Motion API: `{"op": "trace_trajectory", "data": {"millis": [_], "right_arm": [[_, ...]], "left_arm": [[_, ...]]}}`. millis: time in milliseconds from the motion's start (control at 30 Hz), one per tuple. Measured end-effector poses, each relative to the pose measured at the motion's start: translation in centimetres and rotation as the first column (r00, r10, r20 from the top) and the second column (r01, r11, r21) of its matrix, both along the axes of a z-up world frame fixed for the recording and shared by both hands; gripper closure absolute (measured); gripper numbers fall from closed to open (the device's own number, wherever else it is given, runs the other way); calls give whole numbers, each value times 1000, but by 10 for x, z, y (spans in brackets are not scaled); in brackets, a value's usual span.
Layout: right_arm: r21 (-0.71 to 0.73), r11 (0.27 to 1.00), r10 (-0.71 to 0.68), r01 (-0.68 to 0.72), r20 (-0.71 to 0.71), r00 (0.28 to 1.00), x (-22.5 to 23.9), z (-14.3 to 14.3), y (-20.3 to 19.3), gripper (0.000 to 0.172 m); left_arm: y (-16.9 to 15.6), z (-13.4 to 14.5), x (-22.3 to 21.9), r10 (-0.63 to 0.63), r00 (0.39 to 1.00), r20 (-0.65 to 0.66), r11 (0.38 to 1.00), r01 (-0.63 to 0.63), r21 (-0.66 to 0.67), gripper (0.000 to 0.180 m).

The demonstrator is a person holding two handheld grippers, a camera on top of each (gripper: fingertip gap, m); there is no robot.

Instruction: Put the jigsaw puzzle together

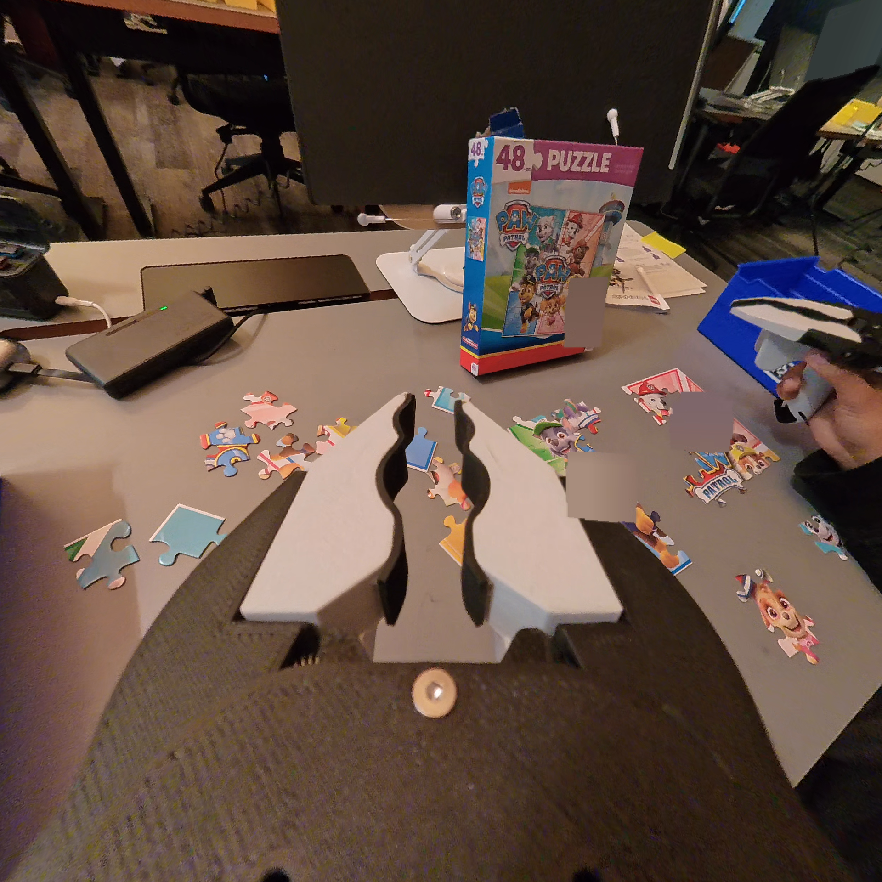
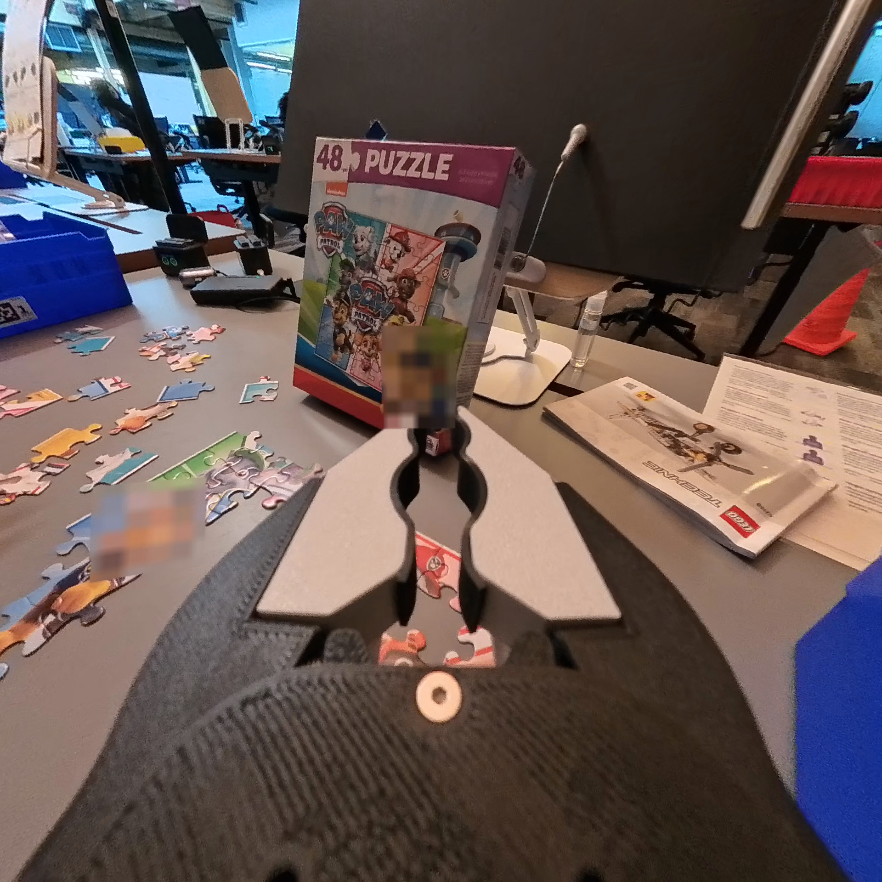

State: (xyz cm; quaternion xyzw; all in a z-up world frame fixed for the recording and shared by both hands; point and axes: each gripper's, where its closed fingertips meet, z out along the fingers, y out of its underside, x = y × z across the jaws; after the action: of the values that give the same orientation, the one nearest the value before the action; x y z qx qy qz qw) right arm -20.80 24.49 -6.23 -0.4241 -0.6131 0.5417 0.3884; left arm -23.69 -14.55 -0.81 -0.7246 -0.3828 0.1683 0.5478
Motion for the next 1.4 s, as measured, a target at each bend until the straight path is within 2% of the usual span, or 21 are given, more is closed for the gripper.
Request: {"op": "trace_trajectory", "data": {"millis": [300,800,967,1067,1267,1400], "right_arm": [[-11,1000,-16,16,6,1000,-1,-2,6,166],[-23,1000,-16,16,-3,1000,0,1,7,165],[-22,1000,-7,7,-3,1000,0,2,4,165],[-12,1000,-5,5,0,1000,0,1,2,165],[-13,1000,-1,1,4,1000,0,0,2,164],[-11,1000,5,-5,-9,1000,2,5,0,164]], "left_arm": [[11,0,4,-40,999,-4,999,39,-4,158],[19,-3,6,-62,998,-2,998,62,-12,154],[42,-7,7,-120,993,-1,992,120,32,154],[72,-28,7,-192,981,34,981,190,40,153],[141,-93,23,-358,920,156,931,365,-11,152],[161,-124,27,-379,912,160,912,397,-101,152]]}}
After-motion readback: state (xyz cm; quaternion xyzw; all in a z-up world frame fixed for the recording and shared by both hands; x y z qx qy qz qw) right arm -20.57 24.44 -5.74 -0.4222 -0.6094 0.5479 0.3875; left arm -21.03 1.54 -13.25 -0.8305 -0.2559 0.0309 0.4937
